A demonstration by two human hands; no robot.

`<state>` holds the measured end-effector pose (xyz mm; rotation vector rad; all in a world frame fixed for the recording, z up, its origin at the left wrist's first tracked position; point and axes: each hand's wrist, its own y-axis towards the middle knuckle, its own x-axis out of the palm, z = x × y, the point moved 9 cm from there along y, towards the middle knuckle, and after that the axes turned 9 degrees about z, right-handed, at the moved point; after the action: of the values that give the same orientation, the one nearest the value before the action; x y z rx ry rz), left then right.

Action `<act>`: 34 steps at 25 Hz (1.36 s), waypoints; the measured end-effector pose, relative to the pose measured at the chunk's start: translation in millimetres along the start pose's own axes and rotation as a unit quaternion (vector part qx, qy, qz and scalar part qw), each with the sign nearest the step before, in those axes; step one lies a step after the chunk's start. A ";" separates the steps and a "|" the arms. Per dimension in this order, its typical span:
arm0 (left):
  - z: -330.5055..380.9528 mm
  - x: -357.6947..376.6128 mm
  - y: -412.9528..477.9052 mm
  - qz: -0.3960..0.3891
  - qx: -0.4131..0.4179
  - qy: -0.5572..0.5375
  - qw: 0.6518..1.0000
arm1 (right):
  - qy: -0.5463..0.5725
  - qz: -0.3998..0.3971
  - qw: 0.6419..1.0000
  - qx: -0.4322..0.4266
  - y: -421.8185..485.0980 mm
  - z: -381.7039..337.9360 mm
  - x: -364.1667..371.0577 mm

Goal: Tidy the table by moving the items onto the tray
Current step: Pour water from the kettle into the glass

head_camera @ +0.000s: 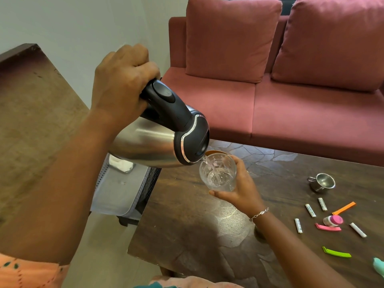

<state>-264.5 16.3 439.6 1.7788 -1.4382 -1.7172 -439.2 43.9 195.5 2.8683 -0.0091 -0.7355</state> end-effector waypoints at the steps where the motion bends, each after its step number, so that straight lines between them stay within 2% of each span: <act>1: 0.6 0.0 0.0 0.003 0.000 -0.001 1.000 | 0.000 0.000 1.000 0.001 -0.3 0.2 0.0; 8: 2.9 -2.2 0.7 0.025 0.007 -0.003 1.000 | 0.004 0.002 1.000 0.003 -1.9 0.4 0.7; 22: 9.2 -3.6 1.0 0.020 0.042 0.007 0.999 | 0.004 -0.007 1.000 0.001 -3.9 3.2 4.3; 34: 9.2 -1.0 0.8 0.016 0.040 -0.009 0.999 | 0.018 -0.007 1.000 0.009 -3.0 6.1 5.5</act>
<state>-272.6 20.6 438.5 1.7752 -1.5533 -1.6868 -437.4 45.6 187.1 2.9008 0.0095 -0.6906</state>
